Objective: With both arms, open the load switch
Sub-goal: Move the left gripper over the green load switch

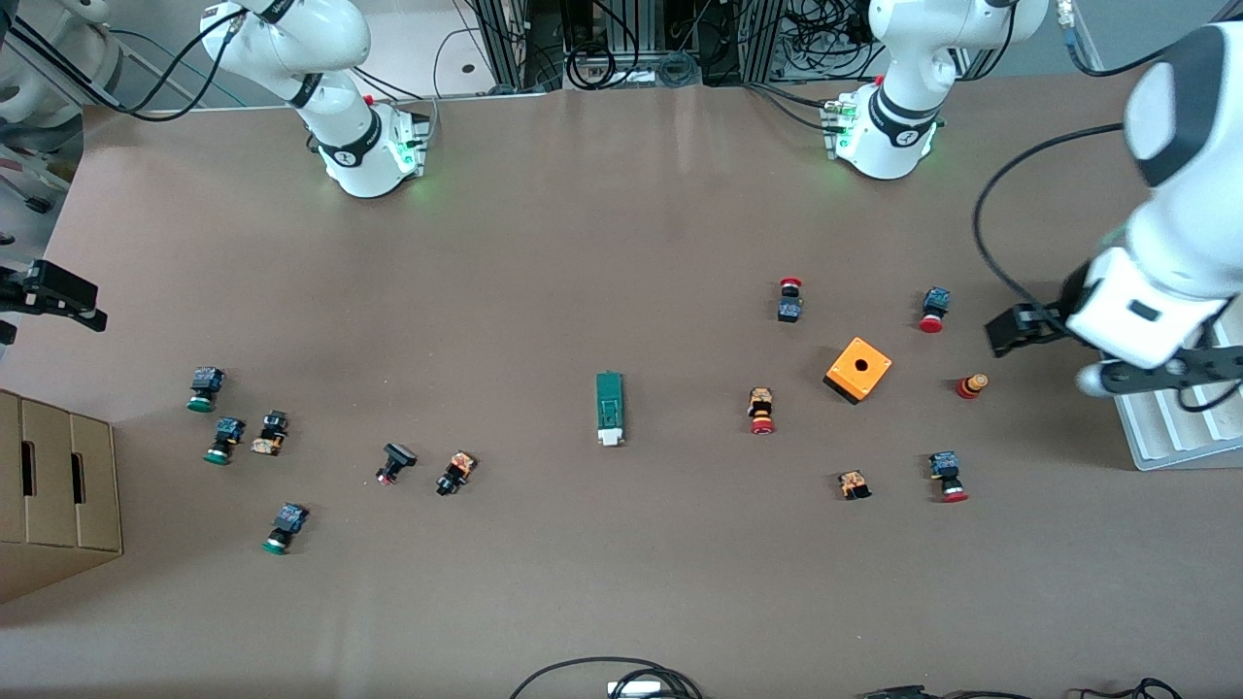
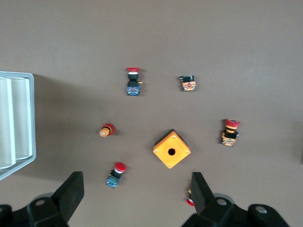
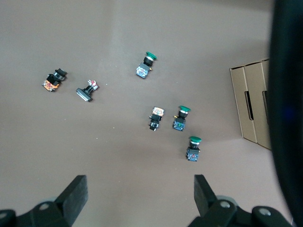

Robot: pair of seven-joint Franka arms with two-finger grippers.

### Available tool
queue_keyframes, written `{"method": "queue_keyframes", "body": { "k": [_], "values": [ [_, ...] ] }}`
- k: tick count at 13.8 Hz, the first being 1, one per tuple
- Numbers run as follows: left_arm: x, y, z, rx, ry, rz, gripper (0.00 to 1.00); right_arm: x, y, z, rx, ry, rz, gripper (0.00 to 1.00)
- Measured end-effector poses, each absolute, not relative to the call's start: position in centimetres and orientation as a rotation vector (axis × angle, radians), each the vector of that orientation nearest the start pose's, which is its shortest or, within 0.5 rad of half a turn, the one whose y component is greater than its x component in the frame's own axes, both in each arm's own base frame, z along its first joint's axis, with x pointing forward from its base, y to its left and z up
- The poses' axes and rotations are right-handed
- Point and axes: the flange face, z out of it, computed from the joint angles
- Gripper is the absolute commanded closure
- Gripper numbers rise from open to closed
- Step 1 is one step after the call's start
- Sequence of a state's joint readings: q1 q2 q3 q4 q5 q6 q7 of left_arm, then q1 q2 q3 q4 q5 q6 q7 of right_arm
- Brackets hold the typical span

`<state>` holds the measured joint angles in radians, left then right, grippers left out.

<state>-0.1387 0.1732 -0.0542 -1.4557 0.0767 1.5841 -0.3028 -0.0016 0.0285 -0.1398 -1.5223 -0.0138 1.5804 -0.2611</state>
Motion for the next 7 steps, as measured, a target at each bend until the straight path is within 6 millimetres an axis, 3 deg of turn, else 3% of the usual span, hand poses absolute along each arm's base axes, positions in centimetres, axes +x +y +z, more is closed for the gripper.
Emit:
{"method": "queue_keyframes", "body": {
  "k": [2, 7],
  "values": [
    [59.6, -12.0, 57.7, -3.055, -0.177, 0.041, 0.0, 55.9, -8.0, 63.2, -3.159, -0.189, -0.04, 0.0],
    [60.0, -12.3, 56.4, -3.048, -0.185, 0.049, 0.0, 55.9, -8.0, 63.2, -3.159, -0.189, -0.04, 0.0]
  ]
}}
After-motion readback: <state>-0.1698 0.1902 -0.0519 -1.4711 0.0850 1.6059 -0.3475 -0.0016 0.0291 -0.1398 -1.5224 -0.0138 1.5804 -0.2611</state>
